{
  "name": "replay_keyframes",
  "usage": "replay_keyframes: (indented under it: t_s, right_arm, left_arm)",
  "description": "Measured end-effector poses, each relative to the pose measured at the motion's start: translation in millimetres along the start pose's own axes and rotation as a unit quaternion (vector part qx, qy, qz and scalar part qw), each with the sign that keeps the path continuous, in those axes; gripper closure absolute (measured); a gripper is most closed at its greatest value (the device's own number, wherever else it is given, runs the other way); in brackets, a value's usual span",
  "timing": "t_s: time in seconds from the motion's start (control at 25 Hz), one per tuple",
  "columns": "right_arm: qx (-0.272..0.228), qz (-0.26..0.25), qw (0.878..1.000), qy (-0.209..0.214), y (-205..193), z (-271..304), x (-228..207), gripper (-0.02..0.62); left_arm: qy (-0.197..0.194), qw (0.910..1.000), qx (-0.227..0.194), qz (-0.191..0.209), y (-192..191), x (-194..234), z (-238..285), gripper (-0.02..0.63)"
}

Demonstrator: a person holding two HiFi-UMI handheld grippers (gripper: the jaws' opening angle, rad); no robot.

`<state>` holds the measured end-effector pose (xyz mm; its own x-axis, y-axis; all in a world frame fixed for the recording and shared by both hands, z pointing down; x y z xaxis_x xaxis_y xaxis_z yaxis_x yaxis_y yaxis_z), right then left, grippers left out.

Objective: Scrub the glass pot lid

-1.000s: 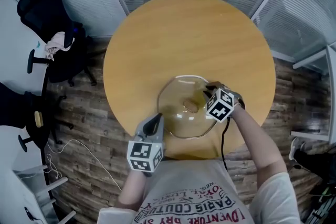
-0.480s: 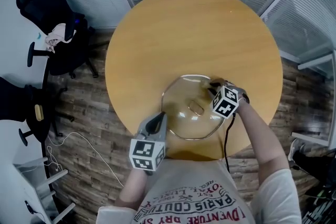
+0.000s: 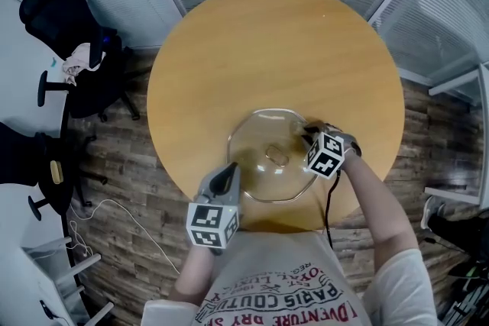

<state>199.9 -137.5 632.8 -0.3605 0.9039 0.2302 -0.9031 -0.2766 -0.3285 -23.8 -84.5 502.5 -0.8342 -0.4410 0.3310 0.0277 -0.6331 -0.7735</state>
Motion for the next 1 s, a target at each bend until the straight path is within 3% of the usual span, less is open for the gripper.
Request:
replay_keyframes:
  t_s: [0.76,1.0]
  right_arm:
    - [0.015,0.033,0.999,0.010,-26.5,-37.4,85.8,0.528]
    - [0.024,0.052,0.998,0.024,-22.7,-46.0,118.5,0.528]
  left_arm:
    - [-0.018,0.9997,-0.016,0.008,-32.0,-60.2,-32.4,0.598]
    - [0.002,0.9993,-0.038,-0.002,-46.7,-66.1,-59.8,0.598]
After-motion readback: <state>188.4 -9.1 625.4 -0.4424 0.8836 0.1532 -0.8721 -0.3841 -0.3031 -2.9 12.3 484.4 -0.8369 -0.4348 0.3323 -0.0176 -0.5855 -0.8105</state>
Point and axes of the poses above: the fingertips, and each gripper's own axes: z forward along the fingers, x to its left, y out of its top, the point moved 4 cm from there along -z, backward along the fingers, and after that the axes turned 7 degrees about -z, right-handed, at the moved point
